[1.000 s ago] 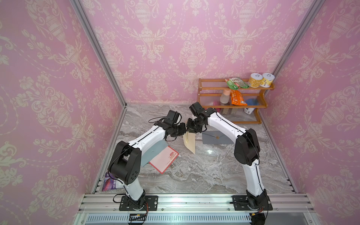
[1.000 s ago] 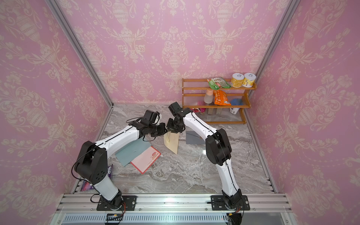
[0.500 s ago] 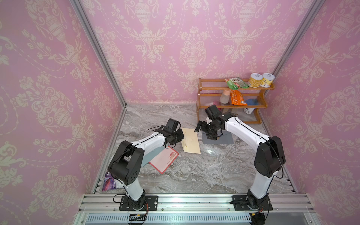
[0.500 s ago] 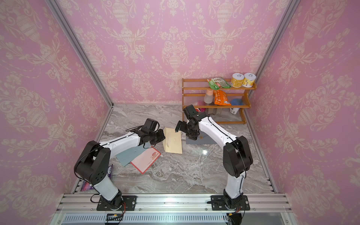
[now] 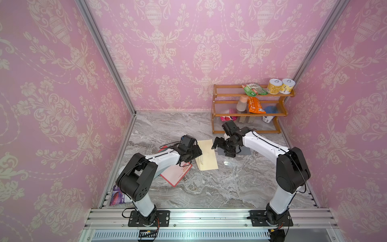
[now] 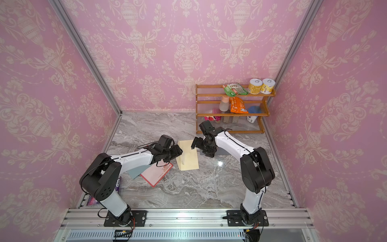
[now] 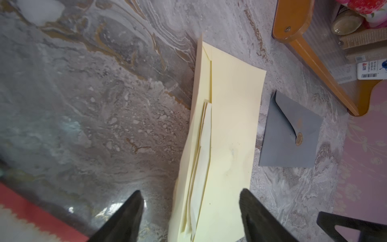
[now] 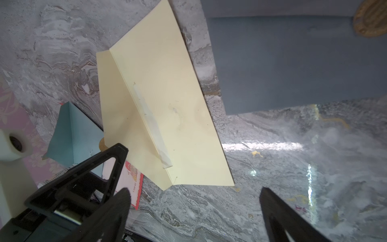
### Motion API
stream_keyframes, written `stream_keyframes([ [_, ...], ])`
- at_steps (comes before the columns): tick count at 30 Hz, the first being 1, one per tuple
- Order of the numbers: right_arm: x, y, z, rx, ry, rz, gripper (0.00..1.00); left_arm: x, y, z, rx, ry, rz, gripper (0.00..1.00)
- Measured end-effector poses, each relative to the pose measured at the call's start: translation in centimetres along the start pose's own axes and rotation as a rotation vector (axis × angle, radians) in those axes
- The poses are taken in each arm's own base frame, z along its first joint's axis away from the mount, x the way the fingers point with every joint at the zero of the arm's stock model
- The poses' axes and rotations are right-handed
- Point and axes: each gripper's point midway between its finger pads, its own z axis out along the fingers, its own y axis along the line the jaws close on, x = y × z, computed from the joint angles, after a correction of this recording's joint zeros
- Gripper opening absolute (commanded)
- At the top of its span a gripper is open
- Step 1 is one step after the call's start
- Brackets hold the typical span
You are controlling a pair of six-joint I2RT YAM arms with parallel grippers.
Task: Fold the letter paper in half and place it into the envelope
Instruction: Place the envelope at the center of the board.
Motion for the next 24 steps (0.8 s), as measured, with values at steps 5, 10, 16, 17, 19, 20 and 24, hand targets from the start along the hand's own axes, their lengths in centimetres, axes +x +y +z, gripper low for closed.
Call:
stream_keyframes([
  [5, 0.0, 1.0, 0.1, -0.029, -0.01, -0.016, 0.9, -0.9, -0.4, -1.4, -0.035, -0.02, 0.054, 0.91],
  [10, 0.6, 2.1, 1.1, -0.031, 0.008, -0.047, 0.91, -1.5, -1.2, -2.3, -0.025, -0.03, 0.106, 0.84],
  [16, 0.4, 2.5, 2.3, -0.021, 0.02, -0.055, 0.91, -1.0, -1.6, -1.2, -0.021, 0.017, 0.138, 0.69],
  [17, 0.4, 2.6, 2.3, -0.02, 0.021, -0.057, 0.91, -0.9, -1.6, -0.9, -0.021, 0.028, 0.144, 0.63],
  [19, 0.3, 3.0, 2.5, -0.016, 0.023, -0.073, 0.92, -0.7, -1.6, -0.2, -0.025, 0.047, 0.154, 0.47],
  [20, 0.3, 3.2, 2.5, -0.013, 0.023, -0.083, 0.93, -0.6, -1.5, -0.1, -0.028, 0.055, 0.163, 0.4],
  [24, 0.8, 4.4, 3.2, 0.004, 0.024, -0.143, 0.96, -0.7, -1.6, 0.5, -0.028, 0.076, 0.175, 0.09],
])
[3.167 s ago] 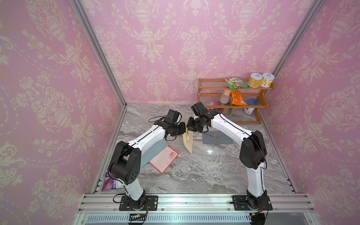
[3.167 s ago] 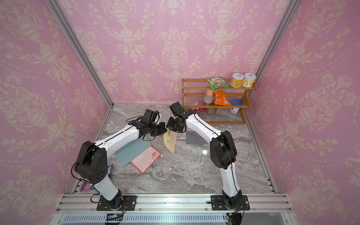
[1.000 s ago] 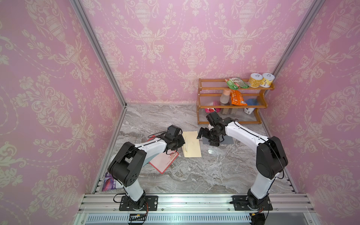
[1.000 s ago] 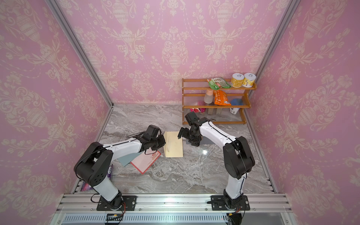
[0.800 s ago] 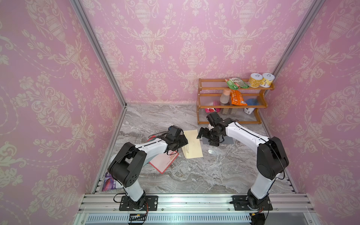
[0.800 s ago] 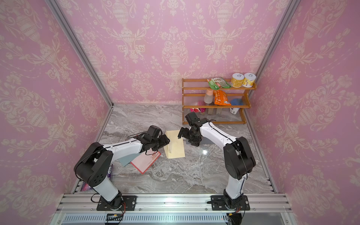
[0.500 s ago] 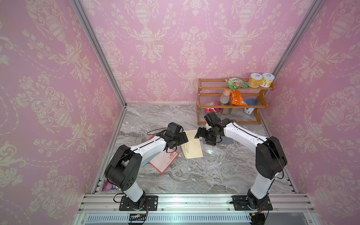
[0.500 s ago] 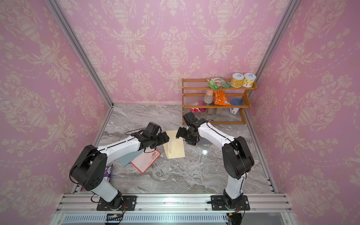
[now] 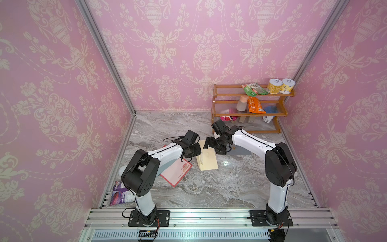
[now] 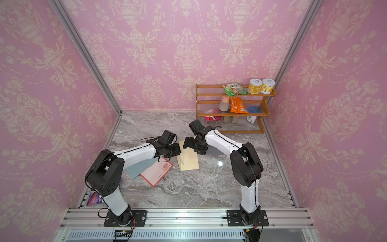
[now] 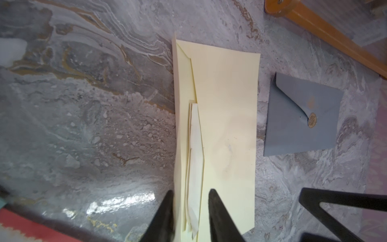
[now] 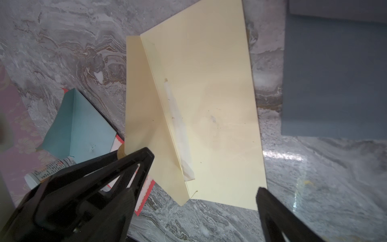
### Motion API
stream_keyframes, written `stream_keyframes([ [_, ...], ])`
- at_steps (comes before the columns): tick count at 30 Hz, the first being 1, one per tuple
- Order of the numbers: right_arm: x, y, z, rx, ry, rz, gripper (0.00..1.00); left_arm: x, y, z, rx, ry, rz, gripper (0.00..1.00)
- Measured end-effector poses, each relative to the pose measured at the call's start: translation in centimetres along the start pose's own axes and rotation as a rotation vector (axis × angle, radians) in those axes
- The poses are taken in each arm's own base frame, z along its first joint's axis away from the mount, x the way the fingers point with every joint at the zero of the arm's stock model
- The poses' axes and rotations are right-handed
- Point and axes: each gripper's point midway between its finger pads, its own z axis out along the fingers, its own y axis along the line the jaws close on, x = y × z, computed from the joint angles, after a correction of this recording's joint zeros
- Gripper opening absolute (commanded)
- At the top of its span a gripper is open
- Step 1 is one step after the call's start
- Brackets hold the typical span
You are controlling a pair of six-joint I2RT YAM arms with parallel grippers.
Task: Fold the letter paper in half and place it into the envelope
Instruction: Place the envelope at the center of the board.
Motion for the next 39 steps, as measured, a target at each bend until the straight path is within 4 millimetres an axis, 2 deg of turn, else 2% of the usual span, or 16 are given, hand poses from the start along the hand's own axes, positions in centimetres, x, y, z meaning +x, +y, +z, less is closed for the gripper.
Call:
stream_keyframes([
  [2, 0.6, 0.1, 0.3, 0.017, 0.01, -0.02, 0.96, -0.3, -0.1, -0.1, 0.007, 0.001, 0.003, 0.0],
  [6, 1.4, -0.4, 0.7, 0.052, 0.031, -0.041, 0.97, -1.2, -0.8, -0.6, 0.033, -0.006, 0.002, 0.0],
  [15, 1.8, -1.0, 1.9, 0.089, 0.045, -0.057, 0.97, -1.9, -2.8, -3.0, 0.112, -0.026, 0.013, 0.0],
  [22, 2.3, -1.4, 3.0, 0.131, 0.072, -0.074, 0.97, -2.4, -3.5, -4.2, 0.144, -0.05, 0.014, 0.0],
  [39, 2.7, -2.7, 3.4, 0.213, 0.091, -0.124, 0.98, -1.9, -2.8, -3.9, 0.131, -0.037, 0.001, 0.0],
])
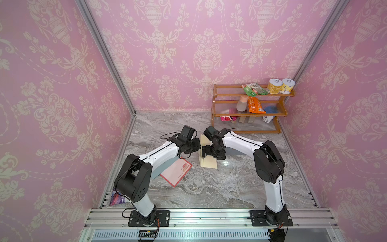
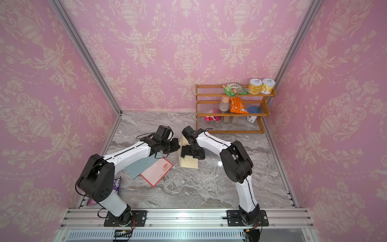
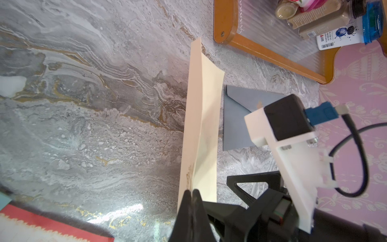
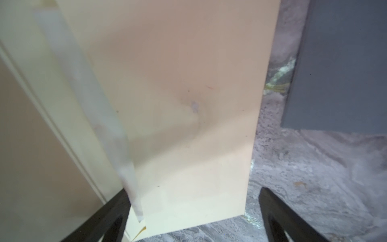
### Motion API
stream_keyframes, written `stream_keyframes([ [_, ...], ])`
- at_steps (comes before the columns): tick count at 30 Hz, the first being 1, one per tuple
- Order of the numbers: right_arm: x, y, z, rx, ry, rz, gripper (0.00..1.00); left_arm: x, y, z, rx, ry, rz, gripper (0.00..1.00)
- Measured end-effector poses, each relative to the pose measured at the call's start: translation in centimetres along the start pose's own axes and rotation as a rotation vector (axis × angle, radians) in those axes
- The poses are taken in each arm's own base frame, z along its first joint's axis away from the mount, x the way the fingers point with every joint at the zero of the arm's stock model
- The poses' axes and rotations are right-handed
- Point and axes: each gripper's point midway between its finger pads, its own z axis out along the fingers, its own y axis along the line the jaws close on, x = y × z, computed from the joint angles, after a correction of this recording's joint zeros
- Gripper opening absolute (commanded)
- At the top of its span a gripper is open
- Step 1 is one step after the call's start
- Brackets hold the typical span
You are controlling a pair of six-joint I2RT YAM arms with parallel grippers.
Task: Fold the letter paper in half and place it into the envelope
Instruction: Place the envelope at the center of the board, then fold the envelope flap on the envelope.
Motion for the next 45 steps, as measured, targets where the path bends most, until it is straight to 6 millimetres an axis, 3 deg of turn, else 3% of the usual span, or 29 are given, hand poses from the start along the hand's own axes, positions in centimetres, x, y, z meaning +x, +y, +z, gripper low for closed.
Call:
stream_keyframes([
  [7, -0.1, 0.2, -0.6, -0.008, -0.01, -0.01, 0.97, 0.2, 0.7, 0.4, -0.002, -0.004, -0.035, 0.0],
  [12, -0.4, 0.4, -1.1, -0.018, -0.022, -0.025, 0.87, 1.4, 2.0, 1.1, -0.017, 0.009, -0.069, 0.0],
  [14, -0.5, 0.4, -1.2, -0.019, -0.025, -0.023, 0.78, 1.6, 2.3, 1.2, -0.023, 0.013, -0.074, 0.0],
  [16, -0.5, 0.4, -1.2, -0.02, -0.025, -0.023, 0.63, 1.6, 2.4, 1.2, -0.024, 0.013, -0.074, 0.13],
  [17, -0.6, 0.4, -1.2, -0.02, -0.026, -0.022, 0.55, 1.6, 2.3, 1.2, -0.023, 0.013, -0.073, 0.27],
  [18, -0.6, 0.4, -1.2, -0.021, -0.027, -0.021, 0.45, 1.6, 2.3, 1.2, -0.023, 0.013, -0.074, 0.52],
  [19, -0.6, 0.4, -1.2, -0.022, -0.028, -0.021, 0.32, 1.7, 2.4, 1.2, -0.025, 0.014, -0.069, 0.68],
  [22, -0.7, 0.3, -1.2, -0.023, -0.027, -0.018, 0.06, 1.9, 2.9, 1.1, -0.048, 0.024, -0.057, 0.83],
  [25, -0.8, 0.2, -1.2, -0.026, -0.025, -0.015, 0.0, 1.8, 4.0, 0.8, -0.087, 0.032, -0.046, 0.84],
  [29, -0.9, 0.0, -1.0, -0.026, -0.02, -0.009, 0.0, 0.8, 5.9, -0.7, -0.132, 0.006, -0.056, 0.79],
  [31, -0.9, -0.1, -0.8, -0.021, -0.015, -0.006, 0.0, 0.3, 6.9, -1.8, -0.153, -0.018, -0.058, 0.69],
  [33, -0.9, -0.3, -0.4, -0.015, -0.008, -0.004, 0.0, 0.1, 7.6, -2.5, -0.167, -0.031, -0.054, 0.52],
  [36, -0.7, -0.6, 0.3, -0.001, 0.01, -0.001, 0.0, 0.7, 8.4, -2.5, -0.186, -0.022, -0.045, 0.02],
  [45, -0.2, -1.5, 2.1, 0.023, 0.065, 0.019, 0.0, 2.7, 9.8, -0.5, -0.214, 0.065, -0.041, 0.0],
])
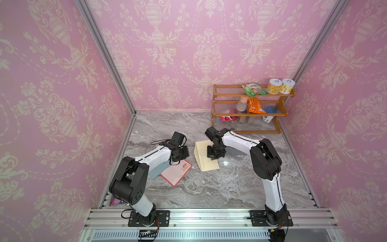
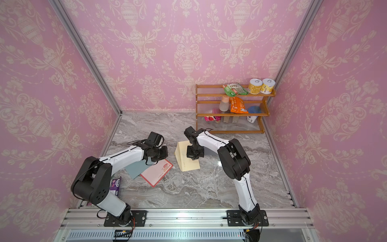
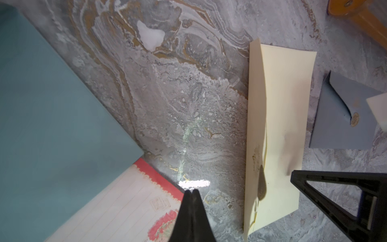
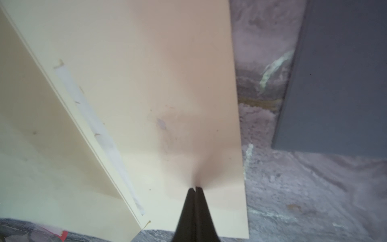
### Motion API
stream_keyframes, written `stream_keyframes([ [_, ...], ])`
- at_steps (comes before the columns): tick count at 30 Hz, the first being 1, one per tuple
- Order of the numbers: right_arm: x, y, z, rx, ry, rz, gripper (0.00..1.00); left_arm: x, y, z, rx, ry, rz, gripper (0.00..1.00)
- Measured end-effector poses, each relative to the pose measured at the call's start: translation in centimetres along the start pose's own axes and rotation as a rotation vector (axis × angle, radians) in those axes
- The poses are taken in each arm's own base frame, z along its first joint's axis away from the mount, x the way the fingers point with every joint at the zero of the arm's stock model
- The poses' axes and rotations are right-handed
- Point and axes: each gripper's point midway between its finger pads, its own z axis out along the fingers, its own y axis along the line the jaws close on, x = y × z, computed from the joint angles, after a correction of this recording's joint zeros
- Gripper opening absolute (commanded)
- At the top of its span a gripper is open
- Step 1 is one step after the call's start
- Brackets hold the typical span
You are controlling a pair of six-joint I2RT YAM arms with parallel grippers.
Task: Fold the letter paper in half and place it into the envelope
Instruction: Fold the envelope flap on the envelope.
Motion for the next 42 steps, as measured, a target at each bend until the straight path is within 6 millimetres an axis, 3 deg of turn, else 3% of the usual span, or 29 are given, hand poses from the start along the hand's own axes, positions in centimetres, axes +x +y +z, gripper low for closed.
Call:
stream_keyframes([
  [5, 0.1, 0.1, 0.4, -0.024, 0.026, 0.01, 0.0, 0.6, -1.2, 1.0, 0.024, 0.033, 0.024, 0.0],
  [19, -0.1, 0.6, 0.7, -0.14, 0.067, 0.075, 0.0, 0.6, -7.3, 4.5, 0.11, 0.083, 0.114, 0.0],
  [26, -0.4, 0.7, 0.6, -0.178, 0.064, 0.097, 0.0, 1.4, -7.2, 6.3, 0.1, 0.129, 0.127, 0.0],
  [33, -0.6, 0.4, -0.3, -0.26, 0.04, 0.125, 0.0, 1.2, -7.7, 6.7, 0.088, 0.152, 0.177, 0.0],
  [42, -2.6, 3.7, -2.2, -0.449, 0.008, 0.121, 0.0, 1.4, -7.5, 6.6, 0.081, 0.162, 0.197, 0.0],
])
